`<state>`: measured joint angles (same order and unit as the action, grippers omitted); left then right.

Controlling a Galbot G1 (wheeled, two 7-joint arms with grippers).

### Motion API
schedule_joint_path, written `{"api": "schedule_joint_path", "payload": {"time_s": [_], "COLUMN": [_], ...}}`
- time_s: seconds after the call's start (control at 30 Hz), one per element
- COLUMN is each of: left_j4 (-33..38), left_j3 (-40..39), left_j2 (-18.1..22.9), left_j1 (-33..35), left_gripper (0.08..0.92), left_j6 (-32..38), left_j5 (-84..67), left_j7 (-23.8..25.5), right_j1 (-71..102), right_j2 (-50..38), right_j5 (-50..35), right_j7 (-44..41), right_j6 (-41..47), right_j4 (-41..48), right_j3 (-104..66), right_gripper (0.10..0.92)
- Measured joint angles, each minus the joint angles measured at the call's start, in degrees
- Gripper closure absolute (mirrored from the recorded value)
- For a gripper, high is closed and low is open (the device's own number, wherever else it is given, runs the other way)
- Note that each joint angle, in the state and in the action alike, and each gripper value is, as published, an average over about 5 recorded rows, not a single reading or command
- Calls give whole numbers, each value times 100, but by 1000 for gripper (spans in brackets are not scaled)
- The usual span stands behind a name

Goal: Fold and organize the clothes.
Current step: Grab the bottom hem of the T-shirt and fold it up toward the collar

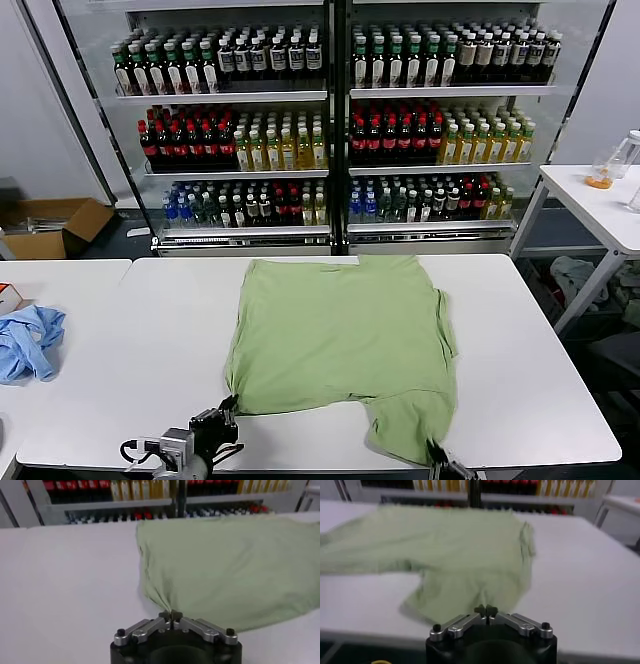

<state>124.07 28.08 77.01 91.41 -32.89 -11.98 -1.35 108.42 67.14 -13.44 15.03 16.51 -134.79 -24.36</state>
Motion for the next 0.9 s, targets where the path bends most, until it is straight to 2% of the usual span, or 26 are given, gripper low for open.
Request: {"api": "schedule_joint_path", "payload": {"time_s": [0.23, 0.43, 0.9], "left_j4": [401, 475, -317], "left_j3": [157, 186, -78], "left_j2": [-136, -291, -701], "left_j1": [6, -161, -1142], "left_gripper": [897, 898, 898], "left_j6": [74, 102, 239], "left_j5": [-388, -652, -863], "left_j7": [10, 12, -9], "right_j1": [-309, -900, -2820], "right_j2": [-226, -490, -1077], "right_j5": [-213, -459, -806], "right_j7": [-55, -59, -163], "right_j6": [-139, -162, -85], "right_j4": [-82, 159, 1476], "right_j3": [-298, -335, 114], "right_gripper": [920, 920, 920]}}
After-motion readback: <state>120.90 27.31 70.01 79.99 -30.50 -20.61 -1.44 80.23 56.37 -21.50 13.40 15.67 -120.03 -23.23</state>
